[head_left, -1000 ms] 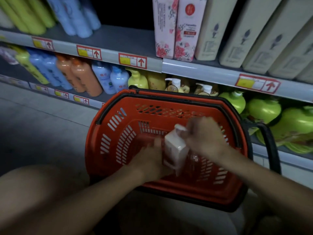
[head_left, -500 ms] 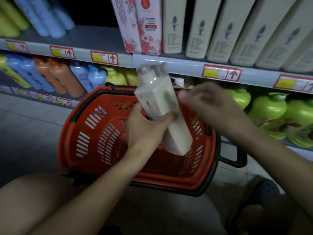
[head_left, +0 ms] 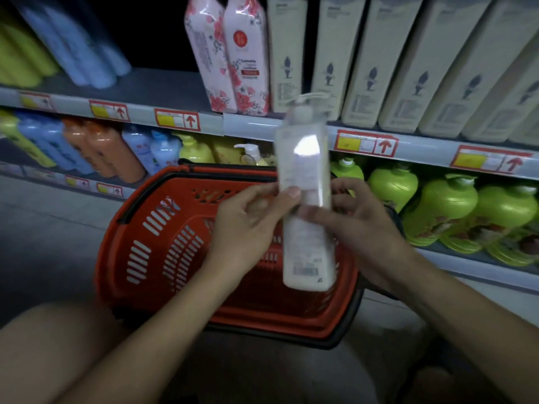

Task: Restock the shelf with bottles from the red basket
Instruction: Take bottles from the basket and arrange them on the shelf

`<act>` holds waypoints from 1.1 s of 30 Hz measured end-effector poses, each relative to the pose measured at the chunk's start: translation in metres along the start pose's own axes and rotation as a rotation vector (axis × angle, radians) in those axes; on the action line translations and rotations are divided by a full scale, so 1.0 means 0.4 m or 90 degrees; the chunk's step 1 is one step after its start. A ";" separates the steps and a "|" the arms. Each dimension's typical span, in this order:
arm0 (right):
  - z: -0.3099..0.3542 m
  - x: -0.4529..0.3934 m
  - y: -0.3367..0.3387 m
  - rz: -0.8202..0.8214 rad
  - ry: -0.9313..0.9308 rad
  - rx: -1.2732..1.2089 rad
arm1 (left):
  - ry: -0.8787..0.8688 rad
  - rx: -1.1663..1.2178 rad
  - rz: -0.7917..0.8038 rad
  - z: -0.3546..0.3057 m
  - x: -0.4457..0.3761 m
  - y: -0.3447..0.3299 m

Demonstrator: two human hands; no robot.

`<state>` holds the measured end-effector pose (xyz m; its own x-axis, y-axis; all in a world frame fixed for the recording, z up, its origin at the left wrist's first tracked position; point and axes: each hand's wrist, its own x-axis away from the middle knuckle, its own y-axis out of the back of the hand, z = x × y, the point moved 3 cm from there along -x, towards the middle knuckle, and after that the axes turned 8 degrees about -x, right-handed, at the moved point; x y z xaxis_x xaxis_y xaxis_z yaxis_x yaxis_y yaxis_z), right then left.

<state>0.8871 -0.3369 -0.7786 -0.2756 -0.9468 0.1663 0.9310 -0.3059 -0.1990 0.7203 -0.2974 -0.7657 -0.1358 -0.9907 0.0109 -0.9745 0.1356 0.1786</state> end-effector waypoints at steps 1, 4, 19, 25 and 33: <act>0.029 0.011 0.000 0.006 -0.014 -0.059 | -0.007 0.030 0.037 -0.019 0.008 -0.002; 0.135 0.056 0.009 0.018 0.012 -0.144 | -0.028 0.091 0.101 -0.090 0.036 -0.025; 0.637 0.332 0.117 -0.208 0.260 -0.263 | -0.465 -0.149 0.076 -0.667 0.206 -0.206; 0.734 0.422 0.239 -0.101 0.320 -0.483 | -0.183 -0.018 0.454 -0.720 0.160 -0.238; 0.815 0.463 0.278 -0.089 0.381 -0.347 | -0.095 0.179 0.692 -0.772 0.288 -0.332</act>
<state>1.0175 -0.5135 -0.4553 -0.6045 -0.7423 -0.2892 0.6746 -0.2839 -0.6814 0.8890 -0.4337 -0.4844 -0.9370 -0.3361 -0.0952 -0.3291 0.9407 -0.0824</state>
